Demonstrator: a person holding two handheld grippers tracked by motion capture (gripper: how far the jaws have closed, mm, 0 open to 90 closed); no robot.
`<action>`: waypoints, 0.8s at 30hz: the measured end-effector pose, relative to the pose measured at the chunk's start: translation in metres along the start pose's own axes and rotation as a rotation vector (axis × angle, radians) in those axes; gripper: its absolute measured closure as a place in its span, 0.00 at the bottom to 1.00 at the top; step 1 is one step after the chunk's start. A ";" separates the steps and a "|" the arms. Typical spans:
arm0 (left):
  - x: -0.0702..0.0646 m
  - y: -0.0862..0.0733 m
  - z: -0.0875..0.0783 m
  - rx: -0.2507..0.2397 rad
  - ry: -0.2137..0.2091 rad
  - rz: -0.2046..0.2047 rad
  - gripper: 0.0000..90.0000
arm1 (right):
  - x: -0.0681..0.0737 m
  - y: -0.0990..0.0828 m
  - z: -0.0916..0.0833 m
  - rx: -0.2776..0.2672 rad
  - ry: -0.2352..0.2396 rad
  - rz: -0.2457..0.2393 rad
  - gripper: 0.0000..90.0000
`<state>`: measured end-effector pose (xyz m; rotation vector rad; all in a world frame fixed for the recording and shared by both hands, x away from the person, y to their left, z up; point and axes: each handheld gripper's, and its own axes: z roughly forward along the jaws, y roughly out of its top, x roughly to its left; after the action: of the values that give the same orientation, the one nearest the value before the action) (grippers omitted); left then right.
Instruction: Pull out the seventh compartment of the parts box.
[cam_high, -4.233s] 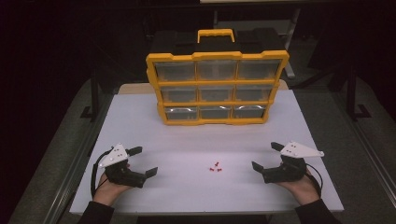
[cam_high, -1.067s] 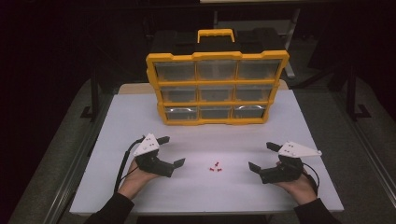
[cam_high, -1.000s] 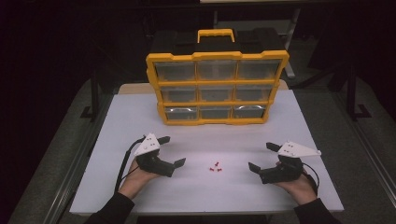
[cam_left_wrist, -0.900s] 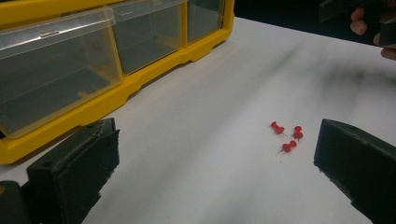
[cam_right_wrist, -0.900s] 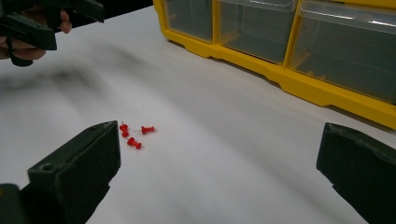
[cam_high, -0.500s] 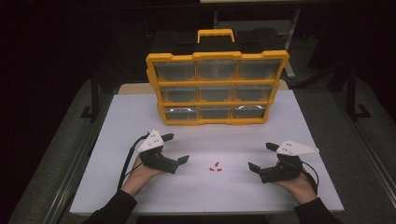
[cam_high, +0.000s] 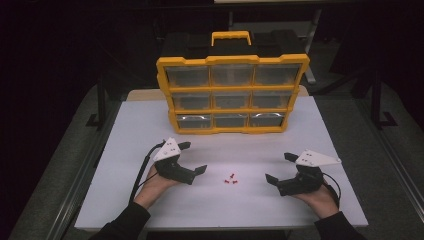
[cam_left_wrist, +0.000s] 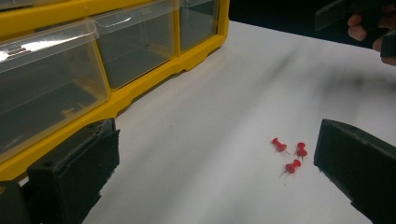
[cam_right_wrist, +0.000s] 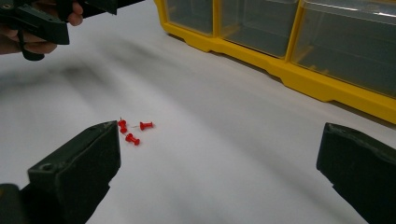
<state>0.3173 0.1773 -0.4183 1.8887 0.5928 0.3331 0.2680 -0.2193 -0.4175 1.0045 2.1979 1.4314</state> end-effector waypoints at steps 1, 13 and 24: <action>0.000 0.000 0.001 -0.001 0.003 0.003 0.00 | 0.000 0.000 0.000 0.000 0.000 0.000 0.00; -0.003 0.006 0.013 -0.012 -0.001 0.023 0.00 | 0.001 0.001 0.001 -0.003 0.008 0.000 0.00; -0.002 0.007 0.025 0.003 0.001 0.028 0.00 | 0.001 0.000 0.002 -0.001 0.010 -0.002 0.00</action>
<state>0.3293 0.1547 -0.4209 1.9015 0.5681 0.3520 0.2686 -0.2172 -0.4179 0.9963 2.2049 1.4393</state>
